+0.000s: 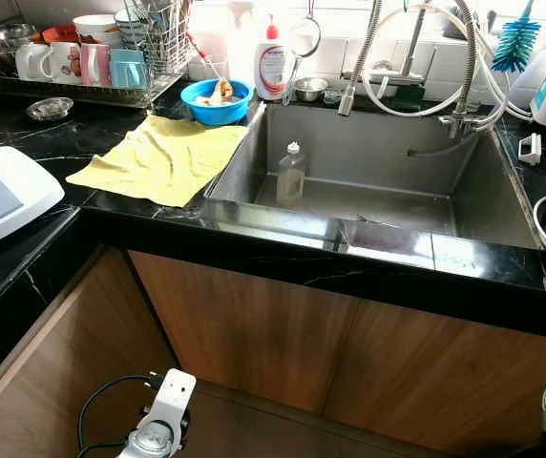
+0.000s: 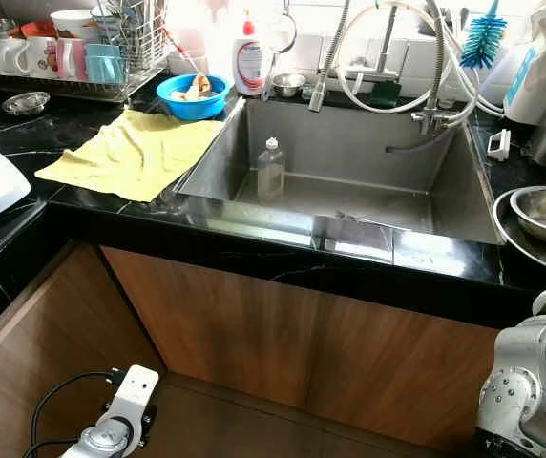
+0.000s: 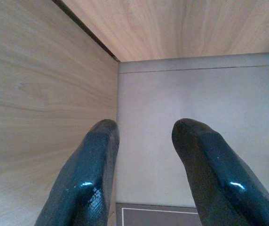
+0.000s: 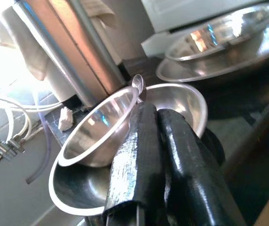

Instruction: Kitchen organization

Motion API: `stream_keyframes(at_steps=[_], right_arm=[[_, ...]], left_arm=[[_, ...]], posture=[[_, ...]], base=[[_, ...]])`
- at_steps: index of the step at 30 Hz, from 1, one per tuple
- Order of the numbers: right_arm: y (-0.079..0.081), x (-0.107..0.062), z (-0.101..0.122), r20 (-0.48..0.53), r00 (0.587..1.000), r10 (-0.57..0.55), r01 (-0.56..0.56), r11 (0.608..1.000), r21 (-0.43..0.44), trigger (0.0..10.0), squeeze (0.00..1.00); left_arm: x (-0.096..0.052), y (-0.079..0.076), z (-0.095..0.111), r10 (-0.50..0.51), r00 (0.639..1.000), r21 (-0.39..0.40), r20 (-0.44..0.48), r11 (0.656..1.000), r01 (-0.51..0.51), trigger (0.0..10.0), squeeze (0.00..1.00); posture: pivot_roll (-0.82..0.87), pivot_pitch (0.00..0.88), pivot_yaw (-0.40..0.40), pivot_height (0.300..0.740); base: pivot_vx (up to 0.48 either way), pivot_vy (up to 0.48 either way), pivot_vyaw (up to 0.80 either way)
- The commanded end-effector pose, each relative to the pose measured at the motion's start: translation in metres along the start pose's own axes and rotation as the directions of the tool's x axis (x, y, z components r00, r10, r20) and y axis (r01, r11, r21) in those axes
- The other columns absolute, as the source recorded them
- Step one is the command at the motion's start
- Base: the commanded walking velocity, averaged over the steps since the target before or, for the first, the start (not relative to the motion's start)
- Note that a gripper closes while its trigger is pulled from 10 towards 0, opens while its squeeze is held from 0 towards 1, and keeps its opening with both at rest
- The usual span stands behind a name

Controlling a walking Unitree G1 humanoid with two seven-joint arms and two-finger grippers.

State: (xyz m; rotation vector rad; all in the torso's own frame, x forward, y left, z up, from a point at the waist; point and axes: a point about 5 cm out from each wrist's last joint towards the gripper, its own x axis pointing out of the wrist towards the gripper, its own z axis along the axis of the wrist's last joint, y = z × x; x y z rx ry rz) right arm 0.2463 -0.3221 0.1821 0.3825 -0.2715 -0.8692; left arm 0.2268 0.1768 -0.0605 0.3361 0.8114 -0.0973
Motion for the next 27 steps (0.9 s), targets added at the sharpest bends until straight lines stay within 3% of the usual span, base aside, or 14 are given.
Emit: stream_keyframes(at_steps=[1, 3, 9, 13, 17, 19, 21, 24, 25, 27], right_arm=[[0.007, -0.002, 0.01, 0.057, 0.997, 0.046, -0.044, 0.999, -0.029, 10.0, 0.0], [0.01, -0.004, 0.014, 0.096, 0.994, 0.056, -0.046, 0.994, -0.1, 10.0, 0.0], [0.018, -0.006, 0.023, 0.159, 0.982, 0.1, -0.069, 0.98, -0.189, 10.0, 0.0], [0.019, -0.006, 0.025, 0.169, 0.981, 0.1, -0.065, 0.977, -0.204, 10.0, 0.0], [0.027, -0.007, 0.027, 0.182, 0.969, 0.169, -0.11, 0.949, -0.295, 10.0, 0.0], [0.039, -0.008, 0.02, 0.113, 0.958, 0.263, -0.218, 0.927, -0.306, 10.0, 0.0], [0.053, -0.01, 0.012, 0.028, 0.923, 0.383, -0.355, 0.879, -0.318, 10.0, 0.0], [0.066, -0.01, 0.005, -0.061, 0.872, 0.485, -0.471, 0.802, -0.367, 10.0, 0.0], [0.074, -0.008, 0.0, -0.124, 0.827, 0.548, -0.551, 0.75, -0.365, 10.0, 0.0], [0.076, -0.007, -0.001, -0.147, 0.811, 0.566, -0.577, 0.734, -0.359, 10.0, 0.0]], left_arm=[[0.0, 0.002, -0.003, 0.005, 1.0, -0.005, -0.015, 1.0, -0.005, 10.0, 0.0], [0.0, 0.002, -0.003, 0.004, 1.0, -0.005, -0.015, 1.0, -0.005, 10.0, 0.0], [-0.001, 0.002, -0.004, 0.004, 1.0, -0.006, -0.016, 1.0, -0.004, 10.0, 0.0], [-0.001, 0.002, -0.004, 0.003, 1.0, -0.006, -0.016, 1.0, -0.004, 10.0, 0.0], [-0.001, 0.002, -0.004, 0.004, 1.0, -0.007, -0.015, 1.0, -0.004, 10.0, 0.0], [0.0, 0.001, -0.003, 0.004, 1.0, -0.006, -0.014, 1.0, -0.004, 10.0, 0.0], [0.0, 0.001, -0.003, 0.004, 1.0, -0.006, -0.013, 1.0, -0.004, 10.0, 0.0], [0.0, 0.001, -0.002, 0.004, 1.0, -0.006, -0.012, 1.0, -0.005, 10.0, 0.0], [0.0, 0.001, -0.003, 0.005, 1.0, -0.007, -0.014, 1.0, -0.005, 10.0, 0.0], [0.0, 0.001, -0.003, 0.006, 1.0, -0.008, -0.015, 1.0, -0.006, 10.0, 0.0]], posture=[[-0.1, 0.0, -0.006, 0.74], [-0.1, 0.0, -0.007, 0.74], [-0.1, 0.0, -0.006, 0.74], [-0.1, 0.0, -0.007, 0.74], [-0.1, 0.0, -0.007, 0.74], [-0.1, 0.0, -0.007, 0.74], [-0.1, 0.0, -0.005, 0.74], [-0.1, 0.0, -0.005, 0.74], [-0.1, 0.0, -0.005, 0.74], [-0.1, 0.0, -0.006, 0.74]], base=[[0.0, 0.0, 0.0], [0.0, 0.0, 0.0], [0.0, 0.0, 0.0], [0.0, 0.0, 0.0], [0.0, 0.0, 0.0], [0.0, 0.0, 0.0], [0.0, 0.0, 0.0], [0.0, 0.0, 0.0], [0.0, 0.0, 0.0], [0.0, 0.0, 0.0]])
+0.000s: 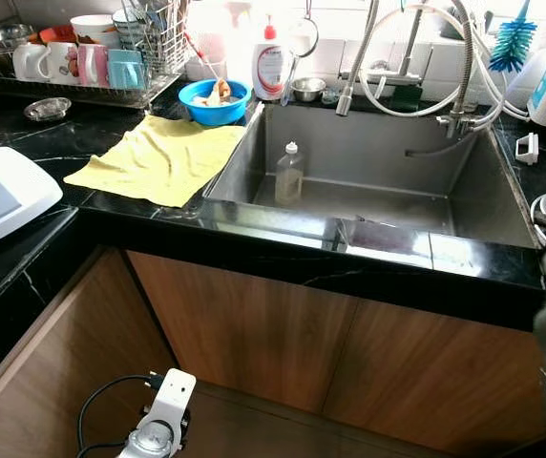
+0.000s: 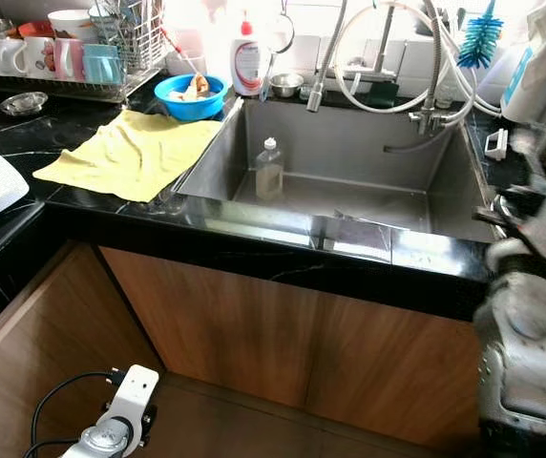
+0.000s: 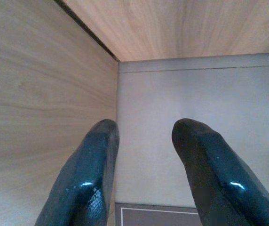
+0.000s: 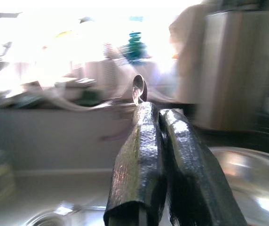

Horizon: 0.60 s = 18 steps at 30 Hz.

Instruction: Kitchen organization

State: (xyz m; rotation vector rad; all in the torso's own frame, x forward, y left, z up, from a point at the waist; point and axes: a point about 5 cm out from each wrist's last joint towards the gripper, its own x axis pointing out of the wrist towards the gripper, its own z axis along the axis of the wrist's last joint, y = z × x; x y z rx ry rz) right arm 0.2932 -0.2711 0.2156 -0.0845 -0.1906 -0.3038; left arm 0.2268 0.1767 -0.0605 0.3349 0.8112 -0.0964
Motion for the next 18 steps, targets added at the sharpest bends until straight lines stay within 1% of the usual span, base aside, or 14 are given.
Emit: stream_keyframes(at_steps=[1, 3, 4, 7, 8, 9, 10, 11, 12, 14, 15, 18], right_arm=[[0.006, 0.008, -0.001, -0.036, 0.995, 0.092, -0.094, 0.995, -0.041, 10.0, 0.0], [0.019, 0.016, 0.0, -0.073, 0.976, 0.207, -0.213, 0.974, -0.075, 10.0, 0.0], [0.019, 0.016, 0.0, -0.073, 0.976, 0.207, -0.213, 0.974, -0.075, 10.0, 0.0], [0.022, 0.025, -0.006, -0.127, 0.971, 0.204, -0.215, 0.974, -0.078, 10.0, 0.0], [0.022, 0.03, -0.011, -0.157, 0.969, 0.19, -0.202, 0.978, -0.059, 10.0, 0.0], [0.023, 0.031, -0.014, -0.168, 0.968, 0.186, -0.197, 0.979, -0.048, 10.0, 0.0], [0.025, 0.032, -0.016, -0.175, 0.967, 0.186, -0.196, 0.98, -0.041, 10.0, 0.0], [0.031, 0.031, -0.02, -0.181, 0.962, 0.206, -0.212, 0.977, -0.015, 10.0, 0.0], [0.033, 0.031, -0.021, -0.182, 0.96, 0.215, -0.22, 0.976, -0.005, 10.0, 0.0], [0.037, 0.03, -0.021, -0.165, 0.962, 0.217, -0.221, 0.975, -0.006, 10.0, 0.0], [0.043, 0.027, -0.022, -0.156, 0.963, 0.22, -0.218, 0.976, 0.026, 10.0, 0.0], [0.049, 0.026, -0.024, -0.148, 0.965, 0.216, -0.211, 0.976, 0.05, 10.0, 0.0]], left_arm=[[0.0, 0.002, -0.003, 0.006, 1.0, -0.006, -0.015, 1.0, -0.006, 10.0, 0.0], [0.0, 0.002, -0.003, 0.007, 1.0, -0.006, -0.014, 1.0, -0.007, 10.0, 0.0], [0.0, 0.002, -0.003, 0.007, 1.0, -0.006, -0.014, 1.0, -0.007, 10.0, 0.0], [0.0, 0.002, -0.002, 0.008, 1.0, -0.009, -0.013, 1.0, -0.009, 10.0, 0.0], [0.0, 0.003, -0.001, 0.011, 1.0, -0.012, -0.01, 1.0, -0.011, 10.0, 0.0], [0.0, 0.003, -0.001, 0.011, 1.0, -0.013, -0.01, 1.0, -0.011, 10.0, 0.0], [0.0, 0.003, -0.001, 0.012, 1.0, -0.013, -0.01, 1.0, -0.012, 10.0, 0.0], [0.0, 0.003, -0.002, 0.011, 1.0, -0.013, -0.013, 1.0, -0.011, 10.0, 0.0], [0.0, 0.003, -0.003, 0.011, 1.0, -0.013, -0.014, 1.0, -0.011, 10.0, 0.0], [0.0, 0.003, -0.003, 0.007, 1.0, -0.013, -0.014, 1.0, -0.008, 10.0, 0.0], [0.0, 0.001, -0.001, -0.003, 1.0, -0.018, 0.002, 1.0, 0.003, 10.0, 0.0], [0.0, 0.001, 0.001, -0.005, 1.0, -0.024, 0.013, 1.0, 0.005, 10.0, 0.0]], posture=[[-0.1, 0.0, -0.006, 0.74], [-0.1, 0.0, -0.006, 0.74], [-0.1, 0.0, -0.006, 0.74], [-0.09, 0.0, -0.01, 0.74], [-0.08, 0.0, -0.012, 0.74], [-0.08, 0.0, -0.012, 0.74], [-0.09, 0.0, -0.01, 0.74], [-0.09, 0.0, -0.009, 0.74], [-0.09, 0.0, -0.009, 0.74], [-0.08, 0.0, -0.01, 0.74], [-0.08, 0.0, -0.009, 0.74], [-0.08, 0.0, -0.007, 0.74]], base=[[0.0, 0.0, 0.0], [0.0, 0.0, 0.0], [0.0, 0.0, 0.0], [0.0, 0.0, 0.0], [0.0, 0.0, 0.0], [0.0, 0.0, 0.0], [0.0, 0.0, 0.0], [0.0, 0.0, 0.0], [0.0, 0.0, 0.0], [0.0, 0.0, 0.0], [0.0, 0.0, 0.0], [0.0, 0.0, 0.0]])
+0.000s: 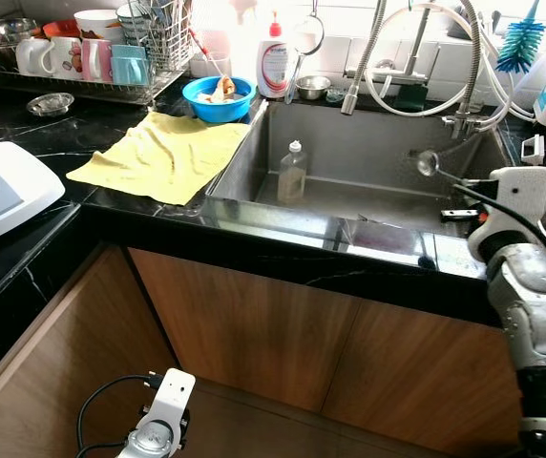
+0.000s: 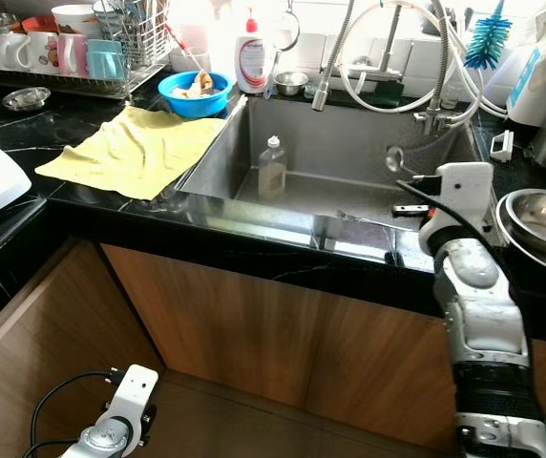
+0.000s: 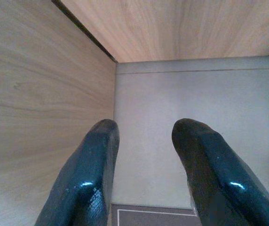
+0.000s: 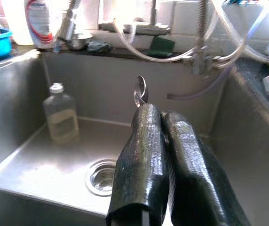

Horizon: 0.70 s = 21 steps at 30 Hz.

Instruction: Kitchen organization

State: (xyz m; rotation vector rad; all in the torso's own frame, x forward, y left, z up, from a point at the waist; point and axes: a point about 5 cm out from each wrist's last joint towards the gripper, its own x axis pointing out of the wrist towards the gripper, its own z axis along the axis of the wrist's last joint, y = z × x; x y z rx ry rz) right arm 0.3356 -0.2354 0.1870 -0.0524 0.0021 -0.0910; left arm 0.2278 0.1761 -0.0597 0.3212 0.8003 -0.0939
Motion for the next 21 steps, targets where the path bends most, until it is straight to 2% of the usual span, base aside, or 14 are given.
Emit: stream_keyframes(at_steps=[1, 4, 9, 13, 14, 15, 17, 18, 21], right_arm=[[0.002, -0.001, 0.011, 0.081, 0.997, -0.016, 0.019, 0.999, -0.035, 10.0, 0.0], [0.005, -0.003, 0.012, 0.099, 0.995, 0.006, -0.001, 0.999, -0.05, 10.0, 0.0], [0.0, -0.008, 0.012, 0.132, 0.991, -0.025, 0.032, 0.998, -0.054, 10.0, 0.0], [0.0, -0.021, 0.02, 0.231, 0.972, -0.029, 0.034, 0.999, -0.021, 10.0, 0.0], [0.0, -0.027, 0.019, 0.26, 0.966, -0.013, 0.032, 0.997, -0.069, 10.0, 0.0], [0.0, -0.027, 0.019, 0.26, 0.966, -0.013, 0.032, 0.997, -0.069, 10.0, 0.0], [0.0, -0.037, 0.014, 0.264, 0.964, 0.043, 0.005, 0.984, -0.18, 10.0, 0.0], [0.0, -0.037, 0.014, 0.264, 0.964, 0.043, 0.005, 0.984, -0.18, 10.0, 0.0], [-0.003, -0.042, 0.011, 0.253, 0.965, 0.065, 0.005, 0.963, -0.268, 10.0, 0.0]], left_arm=[[0.0, 0.001, -0.001, -0.003, 1.0, -0.005, -0.005, 1.0, 0.003, 10.0, 0.0], [0.0, 0.0, -0.002, -0.008, 1.0, -0.003, -0.013, 1.0, 0.008, 10.0, 0.0], [0.0, 0.0, -0.002, -0.011, 1.0, -0.008, -0.008, 1.0, 0.011, 10.0, 0.0], [-0.001, -0.001, -0.003, -0.011, 1.0, -0.011, -0.003, 1.0, 0.011, 10.0, 0.0], [-0.001, 0.0, -0.003, -0.01, 1.0, -0.01, -0.003, 1.0, 0.01, 10.0, 0.0], [-0.001, 0.0, -0.003, -0.01, 1.0, -0.01, -0.003, 1.0, 0.01, 10.0, 0.0], [-0.001, 0.0, -0.003, -0.01, 1.0, -0.002, -0.002, 1.0, 0.01, 10.0, 0.0], [-0.001, 0.0, -0.003, -0.01, 1.0, -0.002, -0.002, 1.0, 0.01, 10.0, 0.0], [0.0, 0.001, -0.002, -0.009, 1.0, 0.0, -0.001, 1.0, 0.009, 10.0, 0.0]], posture=[[-0.08, 0.0, -0.006, 0.74], [-0.08, 0.0, -0.003, 0.74], [-0.08, 0.0, -0.003, 0.74], [-0.06, 0.0, -0.009, 0.74], [-0.07, 0.0, -0.003, 0.74], [-0.07, 0.0, -0.003, 0.74], [-0.08, 0.0, 0.002, 0.74], [-0.08, 0.0, 0.002, 0.74], [-0.08, 0.0, 0.007, 0.74]], base=[[0.0, 0.0, 0.0], [0.0, 0.0, 0.0], [0.0, 0.0, 0.0], [0.0, 0.0, 0.0], [0.0, 0.0, 0.0], [0.0, 0.0, 0.0], [0.0, 0.0, 0.0], [0.0, 0.0, 0.0], [0.0, 0.0, 0.0]])
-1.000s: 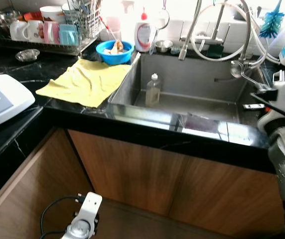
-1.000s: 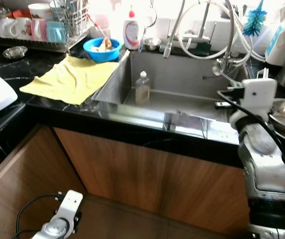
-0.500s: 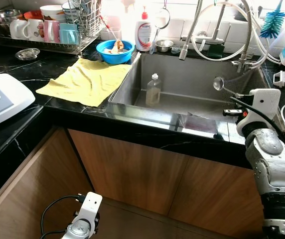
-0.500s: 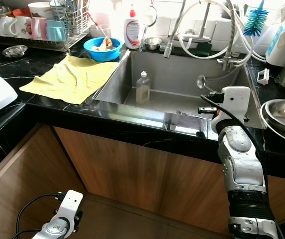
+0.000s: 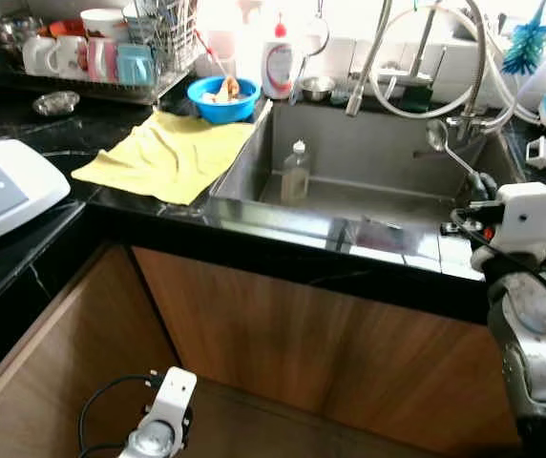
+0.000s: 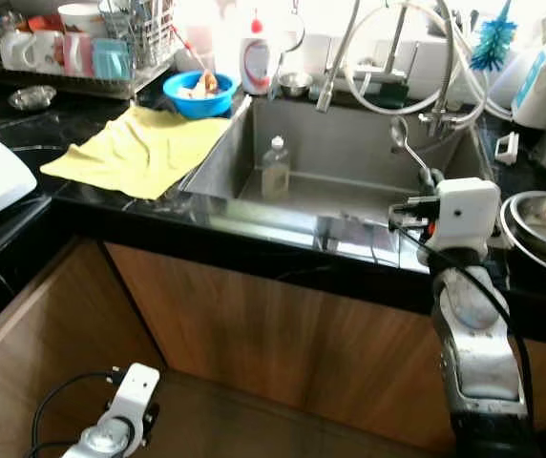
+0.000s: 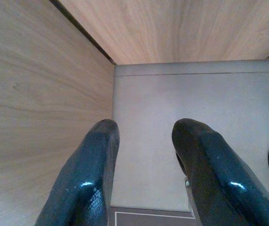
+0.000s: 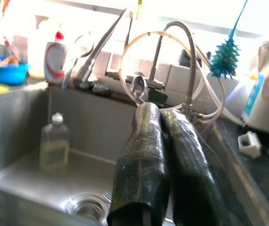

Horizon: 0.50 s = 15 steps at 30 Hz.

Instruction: Kitchen organization

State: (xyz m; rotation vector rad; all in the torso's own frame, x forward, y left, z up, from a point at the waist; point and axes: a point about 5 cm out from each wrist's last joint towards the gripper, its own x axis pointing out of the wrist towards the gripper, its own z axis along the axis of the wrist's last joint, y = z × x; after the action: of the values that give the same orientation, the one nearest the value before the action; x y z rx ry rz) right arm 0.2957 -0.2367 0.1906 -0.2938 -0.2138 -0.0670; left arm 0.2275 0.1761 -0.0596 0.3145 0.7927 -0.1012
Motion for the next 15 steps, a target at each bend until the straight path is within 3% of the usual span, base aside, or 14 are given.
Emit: stream_keyframes(at_steps=[1, 7, 11, 15], right_arm=[[0.001, 0.0, 0.008, 0.037, 0.999, 0.014, -0.013, 0.999, -0.038, 10.0, 0.0], [0.002, 0.0, 0.01, 0.05, 0.999, -0.006, 0.006, 1.0, 0.001, 10.0, 0.0], [0.003, 0.001, 0.011, 0.057, 0.998, 0.001, -0.001, 1.0, 0.001, 10.0, 0.0], [0.001, 0.0, 0.012, 0.062, 0.998, 0.003, -0.002, 1.0, -0.013, 10.0, 0.0]], left_arm=[[0.0, 0.001, -0.001, -0.001, 1.0, 0.003, -0.01, 1.0, 0.001, 10.0, 0.0], [0.0, 0.003, 0.0, 0.004, 1.0, 0.015, -0.008, 1.0, -0.004, 10.0, 0.0], [0.0, 0.01, 0.0, 0.036, 0.999, 0.008, -0.012, 0.999, -0.036, 10.0, 0.0], [0.0, 0.026, 0.002, 0.049, 0.999, 0.066, 0.003, 0.997, -0.049, 10.0, 0.0]], posture=[[-0.08, 0.0, 0.007, 0.74], [-0.08, 0.0, 0.005, 0.74], [-0.07, 0.0, 0.002, 0.74], [-0.06, 0.0, 0.003, 0.74]], base=[[0.0, 0.0, 0.0], [0.0, 0.0, 0.0], [0.0, 0.0, 0.0], [0.0, 0.0, 0.0]])
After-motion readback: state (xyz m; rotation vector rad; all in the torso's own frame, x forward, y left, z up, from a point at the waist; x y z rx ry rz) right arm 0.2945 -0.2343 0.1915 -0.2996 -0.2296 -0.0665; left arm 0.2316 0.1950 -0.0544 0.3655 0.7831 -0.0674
